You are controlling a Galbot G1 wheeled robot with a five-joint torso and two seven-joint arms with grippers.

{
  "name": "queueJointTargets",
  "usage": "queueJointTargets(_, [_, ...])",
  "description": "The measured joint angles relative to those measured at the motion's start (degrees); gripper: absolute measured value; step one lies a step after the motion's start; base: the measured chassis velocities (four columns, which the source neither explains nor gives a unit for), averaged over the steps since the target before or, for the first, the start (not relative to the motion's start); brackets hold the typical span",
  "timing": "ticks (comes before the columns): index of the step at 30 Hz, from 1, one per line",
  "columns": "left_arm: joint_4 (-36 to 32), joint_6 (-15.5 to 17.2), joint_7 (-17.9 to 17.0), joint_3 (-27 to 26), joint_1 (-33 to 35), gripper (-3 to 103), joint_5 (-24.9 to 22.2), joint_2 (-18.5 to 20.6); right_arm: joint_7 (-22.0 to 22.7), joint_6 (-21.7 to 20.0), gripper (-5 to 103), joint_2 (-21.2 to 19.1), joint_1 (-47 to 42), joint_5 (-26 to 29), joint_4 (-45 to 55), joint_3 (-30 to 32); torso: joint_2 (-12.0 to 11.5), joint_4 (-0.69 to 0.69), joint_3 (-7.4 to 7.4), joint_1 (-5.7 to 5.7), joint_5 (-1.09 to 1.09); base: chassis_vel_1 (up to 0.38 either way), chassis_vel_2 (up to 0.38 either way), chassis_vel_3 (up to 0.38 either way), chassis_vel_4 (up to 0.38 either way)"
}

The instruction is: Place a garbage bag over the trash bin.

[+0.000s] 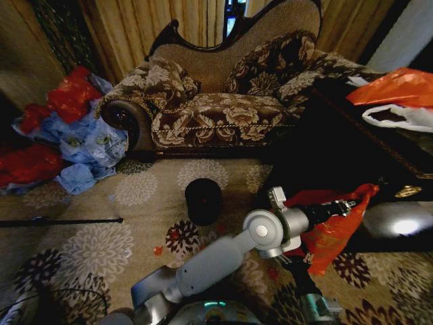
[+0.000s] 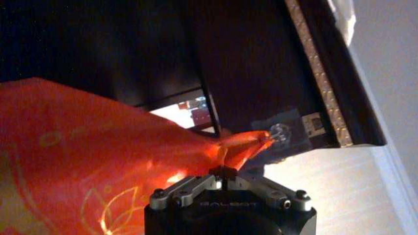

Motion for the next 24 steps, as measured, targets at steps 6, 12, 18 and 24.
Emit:
queueJointTargets(6, [-1.13, 0.49, -3.24, -0.43, 0.49, 0, -1.49, 1.37, 0.06, 0.05, 100, 0.07, -0.07, 0.05, 0.04, 0.1, 0.01, 0.0, 0.0, 0.0, 0.0, 0.0, 0.0, 0.0, 0.0])
queueJointTargets(12, [-2.77, 0.66, -4.26, -1.6, 1.46, 0, -1.93, 3.29, 0.06, 0.13, 100, 0.0, -0.28, 0.06, 0.03, 0.25, 0.01, 0.0, 0.0, 0.0, -0.01, 0.0, 0.0, 0.0, 0.0])
queueJointTargets(18, [-4.99, 0.88, -5.09, -3.41, 2.33, 0, -2.53, 6.95, 0.06, 0.12, 100, -0.19, -0.33, 0.19, 0.06, 0.45, 0.01, 0.0, 0.0, 0.0, -0.01, 0.0, 0.0, 0.0, 0.0])
queueJointTargets(24, [-6.54, 1.06, -5.1, -5.0, 3.44, 0, -2.81, 9.65, 0.08, 0.07, 100, -0.23, -0.42, 0.33, 0.22, 0.54, 0.01, 0.0, 0.0, 0.0, -0.01, 0.0, 0.0, 0.0, 0.0])
